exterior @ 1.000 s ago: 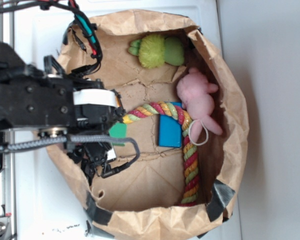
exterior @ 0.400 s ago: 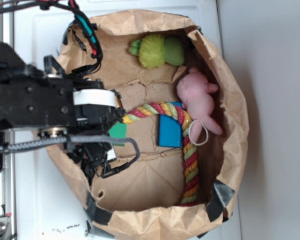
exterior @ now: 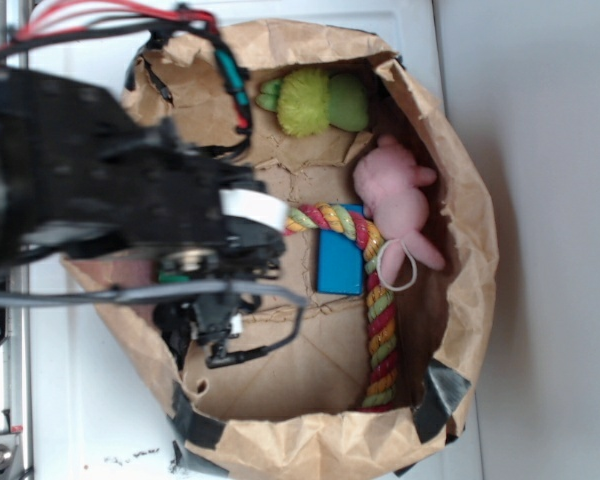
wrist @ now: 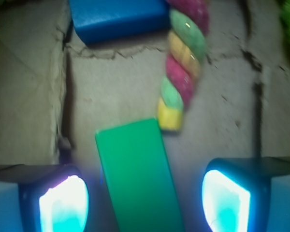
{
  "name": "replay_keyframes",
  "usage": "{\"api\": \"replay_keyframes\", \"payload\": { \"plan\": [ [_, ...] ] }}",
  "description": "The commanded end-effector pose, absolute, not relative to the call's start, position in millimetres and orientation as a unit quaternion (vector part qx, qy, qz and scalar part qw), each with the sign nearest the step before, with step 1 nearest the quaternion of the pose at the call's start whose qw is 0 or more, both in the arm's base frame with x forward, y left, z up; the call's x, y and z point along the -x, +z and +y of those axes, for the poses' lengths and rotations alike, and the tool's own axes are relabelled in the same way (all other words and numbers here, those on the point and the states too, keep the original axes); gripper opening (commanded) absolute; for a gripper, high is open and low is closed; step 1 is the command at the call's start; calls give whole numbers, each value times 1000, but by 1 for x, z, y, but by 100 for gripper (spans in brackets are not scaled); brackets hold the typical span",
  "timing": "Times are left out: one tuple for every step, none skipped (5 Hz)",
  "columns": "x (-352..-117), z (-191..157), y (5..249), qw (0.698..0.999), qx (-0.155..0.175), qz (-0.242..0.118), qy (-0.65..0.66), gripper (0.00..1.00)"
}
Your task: Grab the green block.
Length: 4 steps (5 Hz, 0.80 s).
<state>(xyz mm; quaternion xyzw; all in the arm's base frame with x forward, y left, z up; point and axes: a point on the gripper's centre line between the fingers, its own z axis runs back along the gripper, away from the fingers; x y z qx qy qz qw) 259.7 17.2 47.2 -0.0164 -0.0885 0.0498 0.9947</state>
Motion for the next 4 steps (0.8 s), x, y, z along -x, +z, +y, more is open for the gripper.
{"api": "replay_keyframes", "payload": {
  "plan": [
    [-282,28,55,995,21,-93,29,100],
    [-283,31,52,995,20,-94,28,100],
    [-286,31,42,995,11,-95,26,100],
    [-284,32,38,995,12,-96,26,100]
  ]
}}
